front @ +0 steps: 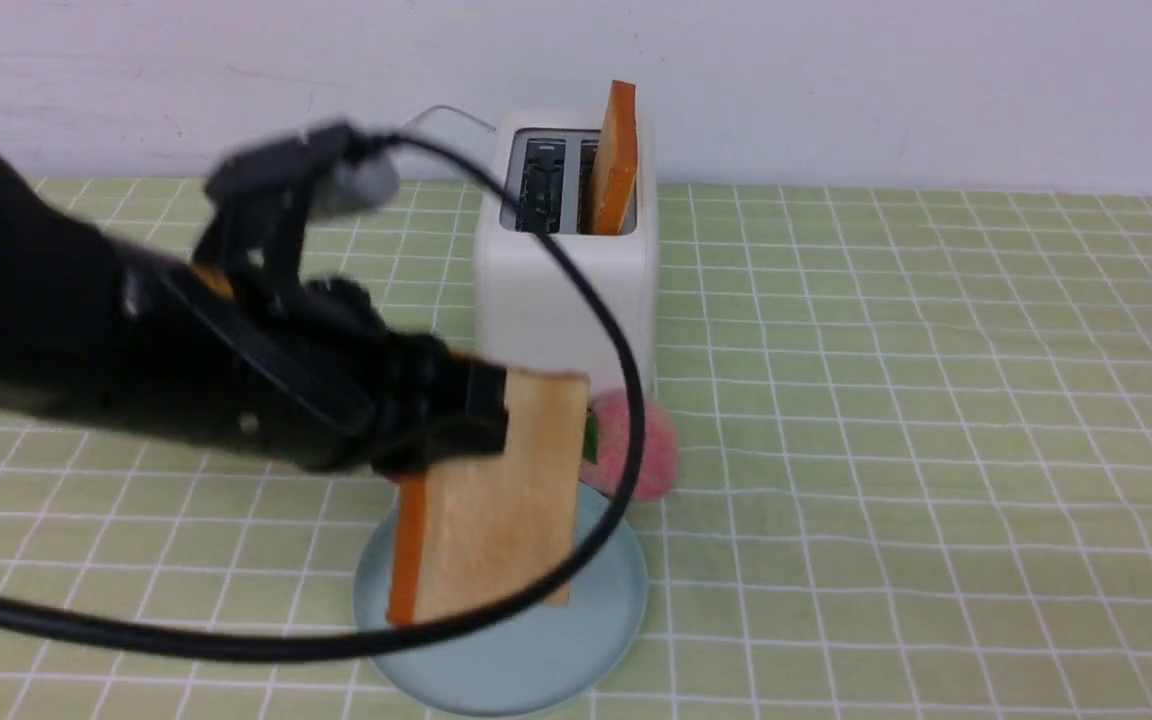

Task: Take toasted bread from bread machine on green coffee tablecloth place on plate.
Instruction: 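Place the slice of bread on the plate with the left gripper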

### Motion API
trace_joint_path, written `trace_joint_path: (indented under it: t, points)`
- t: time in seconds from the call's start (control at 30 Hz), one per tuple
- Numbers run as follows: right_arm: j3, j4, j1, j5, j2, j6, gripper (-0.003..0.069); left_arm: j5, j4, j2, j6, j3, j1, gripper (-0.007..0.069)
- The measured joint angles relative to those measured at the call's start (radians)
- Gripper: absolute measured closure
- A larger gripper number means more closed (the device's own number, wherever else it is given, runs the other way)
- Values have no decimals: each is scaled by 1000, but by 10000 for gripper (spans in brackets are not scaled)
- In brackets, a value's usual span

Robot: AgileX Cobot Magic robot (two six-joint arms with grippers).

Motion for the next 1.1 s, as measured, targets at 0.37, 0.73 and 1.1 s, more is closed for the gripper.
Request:
trace_joint_path:
  t: [0.37,0.73,1.1]
  points:
    - [0,2,0,4,0,0,678,-137,-236,229,134,16,0,516]
    - [0,7,0,7,0,0,674,-215,-253,309,148,16,2,471]
    - [0,35,0,9,0,-13,666,-203,-53,252,145,16,2,76]
